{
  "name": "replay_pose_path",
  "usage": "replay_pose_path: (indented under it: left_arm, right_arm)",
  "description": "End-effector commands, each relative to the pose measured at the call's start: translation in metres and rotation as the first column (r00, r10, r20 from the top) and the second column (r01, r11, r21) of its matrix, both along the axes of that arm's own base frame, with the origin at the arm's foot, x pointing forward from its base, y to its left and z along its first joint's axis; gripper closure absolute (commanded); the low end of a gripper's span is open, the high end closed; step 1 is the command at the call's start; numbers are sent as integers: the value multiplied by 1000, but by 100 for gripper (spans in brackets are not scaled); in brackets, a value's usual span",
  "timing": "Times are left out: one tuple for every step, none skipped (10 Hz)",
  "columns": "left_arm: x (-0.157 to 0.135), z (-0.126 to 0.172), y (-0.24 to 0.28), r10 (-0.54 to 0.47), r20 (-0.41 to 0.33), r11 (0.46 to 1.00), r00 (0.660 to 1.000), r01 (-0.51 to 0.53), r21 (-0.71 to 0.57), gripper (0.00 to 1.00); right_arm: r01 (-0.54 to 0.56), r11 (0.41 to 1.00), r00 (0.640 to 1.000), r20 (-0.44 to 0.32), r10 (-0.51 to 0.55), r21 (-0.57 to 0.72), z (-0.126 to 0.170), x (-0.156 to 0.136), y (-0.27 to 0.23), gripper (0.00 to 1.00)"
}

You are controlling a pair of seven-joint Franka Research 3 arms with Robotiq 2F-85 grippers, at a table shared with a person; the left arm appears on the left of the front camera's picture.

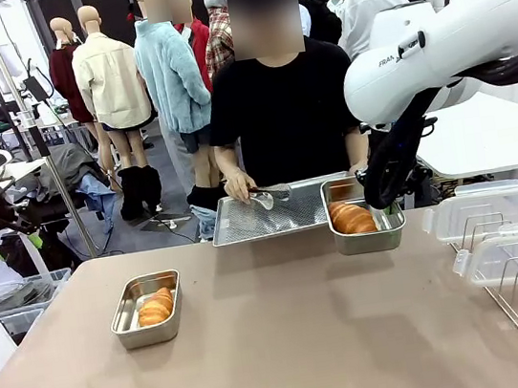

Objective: Place the bread in airtight containers.
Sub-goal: Once an object is inside an Airtight Container , place the container in the center of the table.

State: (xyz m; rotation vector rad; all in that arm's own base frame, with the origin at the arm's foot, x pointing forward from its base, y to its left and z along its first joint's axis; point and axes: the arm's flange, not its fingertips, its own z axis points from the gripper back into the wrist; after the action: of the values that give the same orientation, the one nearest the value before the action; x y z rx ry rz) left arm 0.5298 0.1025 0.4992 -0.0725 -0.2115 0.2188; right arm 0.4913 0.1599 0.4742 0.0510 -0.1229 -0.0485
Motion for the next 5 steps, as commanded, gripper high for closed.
replay_pose_path:
  left_arm:
    - [-1, 3, 0, 10, 4, 1000, 1000, -10, 18, 28]
    - [-1, 3, 0, 10, 4, 1000, 1000, -10, 18, 28]
    - [-1, 3, 0, 10, 4, 1000, 1000, -10, 18, 28]
    - [-1, 3, 0, 10, 4, 1000, 1000, -10, 18, 28]
    - [-1, 3, 0, 10, 4, 1000, 1000, -10, 18, 28]
  right_arm:
    - [-2, 1000, 1000, 22, 2, 2, -2, -1, 0, 100]
    - [-2, 1000, 1000, 22, 2, 2, -2, -1, 0, 100]
    - [-2, 1000, 1000, 22, 2, 2, -2, -1, 0, 100]
    - [-2, 1000, 1000, 22, 2, 2, -2, -1, 0, 100]
    - [-2, 1000, 1000, 22, 2, 2, -2, -1, 0, 100]
